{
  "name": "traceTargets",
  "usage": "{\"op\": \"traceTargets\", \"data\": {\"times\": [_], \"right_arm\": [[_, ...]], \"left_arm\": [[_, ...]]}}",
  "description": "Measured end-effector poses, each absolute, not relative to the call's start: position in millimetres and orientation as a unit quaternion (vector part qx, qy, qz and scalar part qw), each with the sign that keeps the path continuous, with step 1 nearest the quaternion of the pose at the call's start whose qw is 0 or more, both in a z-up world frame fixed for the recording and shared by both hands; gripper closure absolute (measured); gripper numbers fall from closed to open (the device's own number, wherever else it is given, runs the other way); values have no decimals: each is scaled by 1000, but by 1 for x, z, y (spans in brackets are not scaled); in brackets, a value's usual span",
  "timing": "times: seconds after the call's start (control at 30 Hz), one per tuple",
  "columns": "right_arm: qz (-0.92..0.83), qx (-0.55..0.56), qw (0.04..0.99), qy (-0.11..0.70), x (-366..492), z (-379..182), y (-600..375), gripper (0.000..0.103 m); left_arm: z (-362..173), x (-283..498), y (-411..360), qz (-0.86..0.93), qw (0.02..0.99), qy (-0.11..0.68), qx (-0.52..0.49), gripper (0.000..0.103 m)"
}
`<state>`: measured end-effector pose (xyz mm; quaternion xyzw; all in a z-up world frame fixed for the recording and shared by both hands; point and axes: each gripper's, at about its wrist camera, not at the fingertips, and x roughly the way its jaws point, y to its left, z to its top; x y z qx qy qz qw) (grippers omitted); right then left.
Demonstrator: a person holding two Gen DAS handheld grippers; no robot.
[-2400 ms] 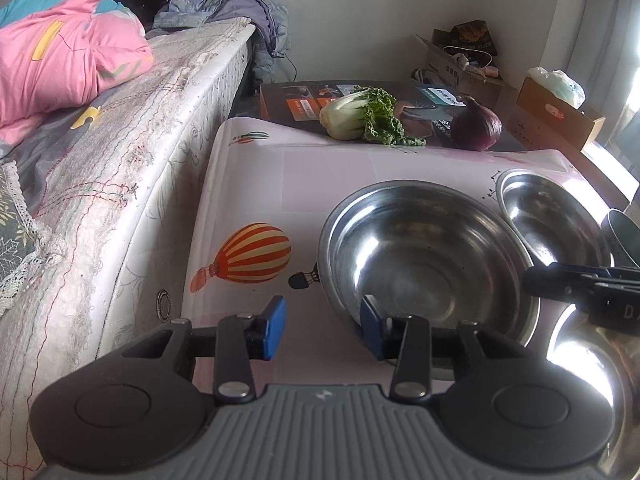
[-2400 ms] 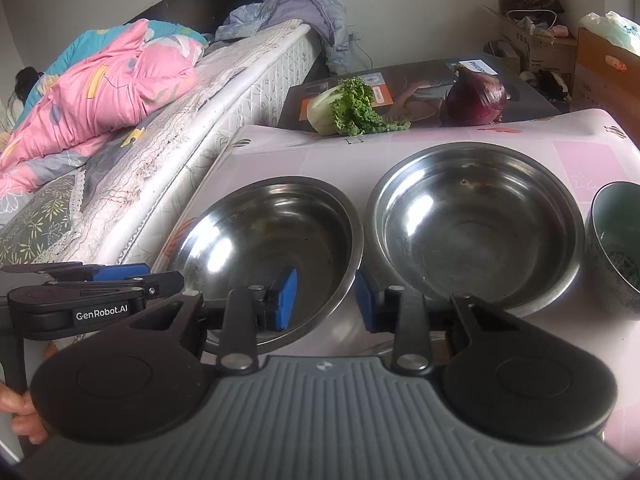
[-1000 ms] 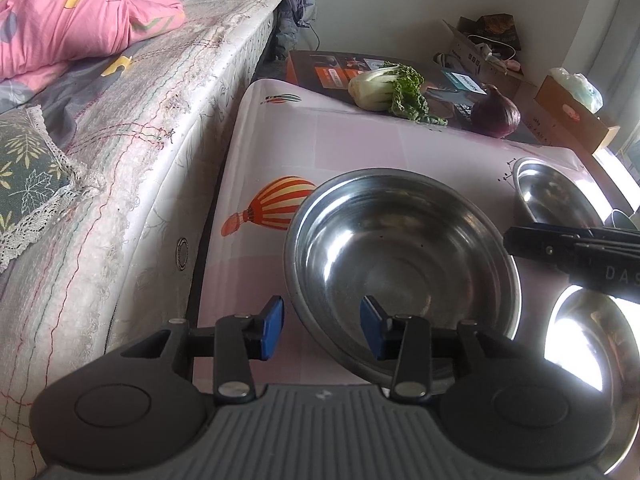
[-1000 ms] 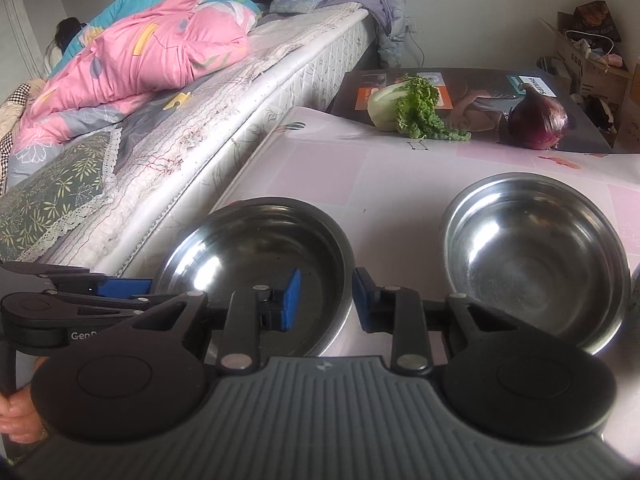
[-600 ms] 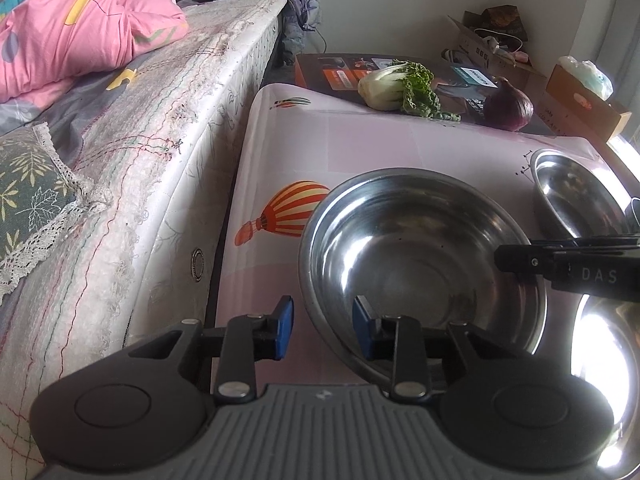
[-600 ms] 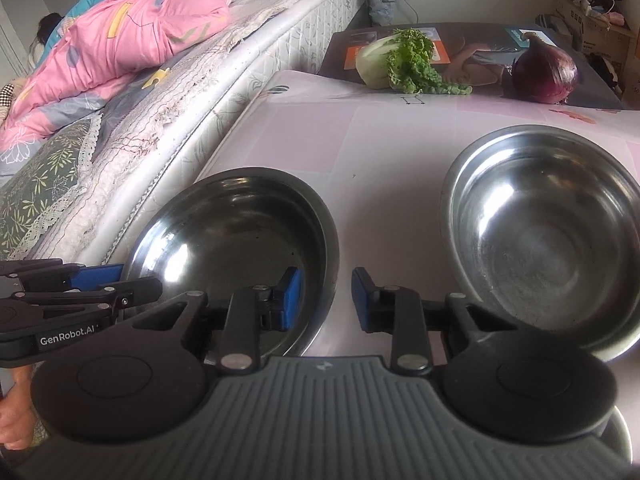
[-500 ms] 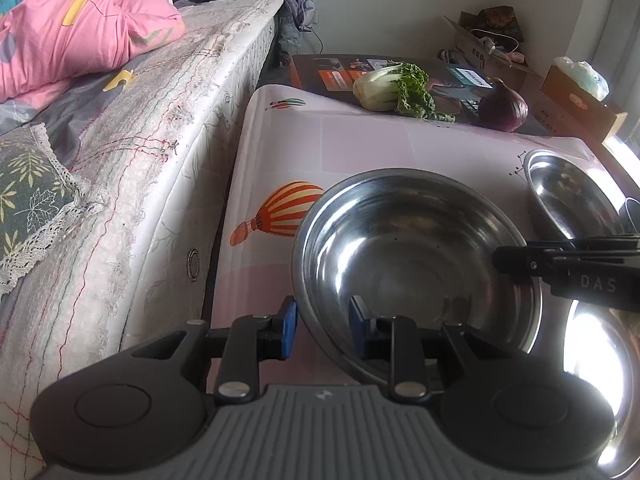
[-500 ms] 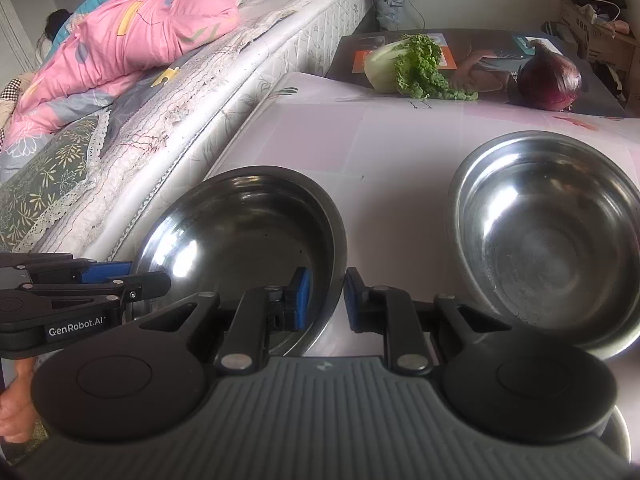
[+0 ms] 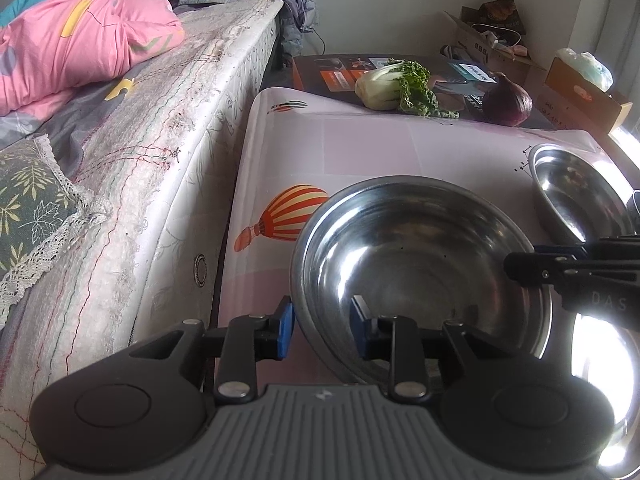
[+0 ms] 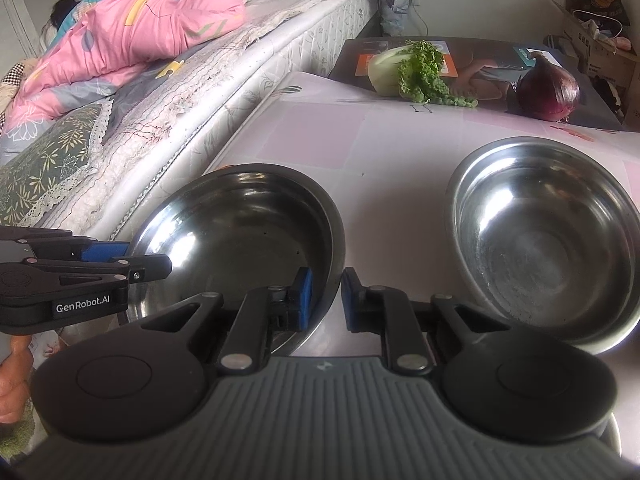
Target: Organize plates and bowls
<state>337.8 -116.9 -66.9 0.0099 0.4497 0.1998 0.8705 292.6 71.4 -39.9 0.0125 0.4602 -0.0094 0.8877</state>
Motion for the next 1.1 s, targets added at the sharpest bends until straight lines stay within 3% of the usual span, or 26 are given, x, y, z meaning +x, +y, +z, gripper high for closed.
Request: {"op": "traceTargets", "data": {"times": [1.1], "right_arm": [[198,11,890,411,309,-26,-133,88]], "left_arm": [[3,268,57,-19,908,418,25,73]]}}
